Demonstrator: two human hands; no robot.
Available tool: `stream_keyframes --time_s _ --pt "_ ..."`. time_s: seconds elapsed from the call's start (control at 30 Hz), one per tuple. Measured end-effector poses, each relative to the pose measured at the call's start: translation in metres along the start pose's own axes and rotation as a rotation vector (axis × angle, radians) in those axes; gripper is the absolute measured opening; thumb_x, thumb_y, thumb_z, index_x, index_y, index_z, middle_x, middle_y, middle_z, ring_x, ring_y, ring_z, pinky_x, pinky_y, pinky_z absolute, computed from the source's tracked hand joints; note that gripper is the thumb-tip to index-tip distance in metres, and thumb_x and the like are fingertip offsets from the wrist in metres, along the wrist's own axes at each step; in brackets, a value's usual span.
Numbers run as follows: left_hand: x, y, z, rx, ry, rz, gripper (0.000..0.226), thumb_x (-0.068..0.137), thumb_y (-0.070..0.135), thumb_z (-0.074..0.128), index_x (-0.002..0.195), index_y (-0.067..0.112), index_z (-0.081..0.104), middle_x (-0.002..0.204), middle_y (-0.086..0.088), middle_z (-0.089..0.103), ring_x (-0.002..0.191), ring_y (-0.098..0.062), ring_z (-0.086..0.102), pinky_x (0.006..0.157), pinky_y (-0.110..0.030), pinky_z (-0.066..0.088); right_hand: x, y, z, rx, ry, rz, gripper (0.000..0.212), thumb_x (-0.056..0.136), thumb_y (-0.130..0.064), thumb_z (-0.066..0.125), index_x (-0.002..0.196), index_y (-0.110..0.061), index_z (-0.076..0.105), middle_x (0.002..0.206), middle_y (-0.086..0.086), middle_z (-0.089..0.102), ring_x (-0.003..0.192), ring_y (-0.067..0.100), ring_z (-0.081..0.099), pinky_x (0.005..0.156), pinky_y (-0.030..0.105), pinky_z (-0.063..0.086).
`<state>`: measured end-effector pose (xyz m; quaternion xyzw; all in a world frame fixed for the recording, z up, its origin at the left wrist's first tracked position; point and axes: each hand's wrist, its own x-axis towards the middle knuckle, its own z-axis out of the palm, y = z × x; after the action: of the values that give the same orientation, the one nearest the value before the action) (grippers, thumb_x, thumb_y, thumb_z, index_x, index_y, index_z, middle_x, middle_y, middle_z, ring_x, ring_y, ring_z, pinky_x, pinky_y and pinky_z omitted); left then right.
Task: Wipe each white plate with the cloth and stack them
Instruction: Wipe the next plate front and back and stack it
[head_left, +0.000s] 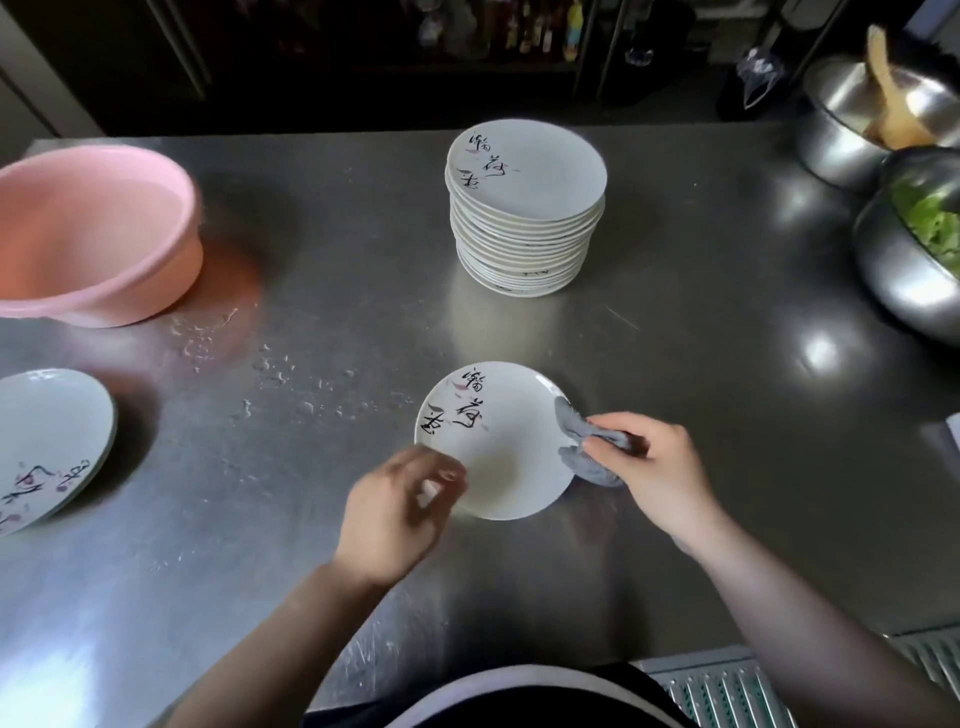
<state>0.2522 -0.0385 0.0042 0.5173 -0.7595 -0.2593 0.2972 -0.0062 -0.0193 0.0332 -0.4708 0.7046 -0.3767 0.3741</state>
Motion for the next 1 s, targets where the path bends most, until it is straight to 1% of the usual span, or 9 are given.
stream_keyframes --time_s 0.17,0.23,0.33,0.47,0.53,0.67,0.83,0.93,1.0 --pt "-0.002 -0.001 0.021 -0.030 -0.210 0.171 0.016 0.071 0.014 0.087 0.082 0.018 0.077 0.094 0.008 0.072 0.087 -0.011 0.068 0.077 -0.028 0.053 -0.014 0.015 0.010 0.037 0.025 0.043 0.020 0.079 -0.007 0.074 0.094 -0.019 0.075 0.091 0.003 0.072 0.086 0.020 0.068 0.084 0.046 0.053" --pt "-0.001 -0.005 0.025 -0.006 -0.238 0.199 0.018 0.066 0.010 0.089 0.078 0.017 0.077 0.092 0.004 0.073 0.086 -0.017 0.070 0.077 -0.032 0.055 -0.017 0.016 0.012 0.033 0.034 0.032 0.020 0.078 -0.007 0.075 0.092 -0.022 0.075 0.091 0.004 0.071 0.085 0.020 0.068 0.083 0.046 0.053" --pt "0.000 -0.010 0.029 -0.004 -0.193 0.206 0.019 0.063 0.002 0.087 0.074 0.013 0.076 0.088 0.000 0.074 0.082 -0.022 0.070 0.072 -0.035 0.057 -0.021 0.014 0.013 0.020 0.041 -0.002 0.029 0.077 -0.007 0.076 0.086 -0.034 0.071 0.087 -0.001 0.070 0.080 0.017 0.067 0.080 0.044 0.054" --pt "-0.001 -0.011 0.032 0.076 -0.156 0.247 0.020 0.065 0.005 0.088 0.075 0.017 0.076 0.087 0.005 0.073 0.080 -0.019 0.070 0.065 -0.027 0.055 -0.023 0.012 0.012 0.017 0.049 -0.025 0.029 0.077 -0.009 0.076 0.087 -0.036 0.071 0.086 -0.003 0.069 0.079 0.014 0.067 0.079 0.043 0.054" --pt "-0.001 -0.014 0.032 0.126 -0.134 0.330 0.006 0.076 0.014 0.080 0.078 0.018 0.076 0.089 0.007 0.073 0.082 -0.019 0.069 0.066 -0.026 0.053 -0.025 0.011 0.012 0.017 0.047 -0.027 0.026 0.077 -0.010 0.076 0.089 -0.034 0.072 0.087 -0.002 0.068 0.080 0.013 0.066 0.079 0.043 0.054" --pt "0.003 -0.009 0.025 0.143 -0.003 0.420 0.019 0.092 0.024 0.059 0.087 0.015 0.074 0.091 0.006 0.071 0.086 -0.018 0.068 0.069 -0.029 0.051 -0.027 0.002 0.008 0.082 0.086 -0.042 0.025 0.077 -0.009 0.076 0.092 -0.029 0.073 0.090 -0.002 0.069 0.082 0.012 0.067 0.080 0.039 0.055" --pt "0.031 0.019 0.000 0.068 0.168 0.300 0.023 0.093 0.030 0.059 0.086 0.011 0.070 0.085 0.006 0.068 0.078 -0.014 0.065 0.070 -0.026 0.051 -0.021 -0.031 0.003 0.225 0.098 -0.119 0.023 0.078 -0.010 0.076 0.096 -0.024 0.074 0.093 -0.005 0.071 0.084 0.011 0.069 0.079 0.033 0.056" --pt "0.045 0.036 -0.018 -0.101 0.182 0.062 0.021 0.089 0.038 0.063 0.087 0.017 0.066 0.084 0.019 0.066 0.080 -0.001 0.061 0.071 -0.011 0.043 -0.016 -0.054 0.004 0.276 0.086 -0.167 0.024 0.078 -0.006 0.076 0.095 -0.024 0.074 0.093 -0.002 0.070 0.084 0.013 0.069 0.079 0.033 0.056" --pt "0.049 0.046 -0.029 -0.279 0.189 -0.097 0.018 0.085 0.039 0.064 0.085 0.021 0.065 0.082 0.016 0.067 0.079 -0.003 0.062 0.071 -0.019 0.046 -0.014 -0.069 0.004 0.303 0.081 -0.193 0.025 0.078 -0.005 0.076 0.094 -0.024 0.074 0.093 0.000 0.069 0.083 0.014 0.069 0.079 0.033 0.056"
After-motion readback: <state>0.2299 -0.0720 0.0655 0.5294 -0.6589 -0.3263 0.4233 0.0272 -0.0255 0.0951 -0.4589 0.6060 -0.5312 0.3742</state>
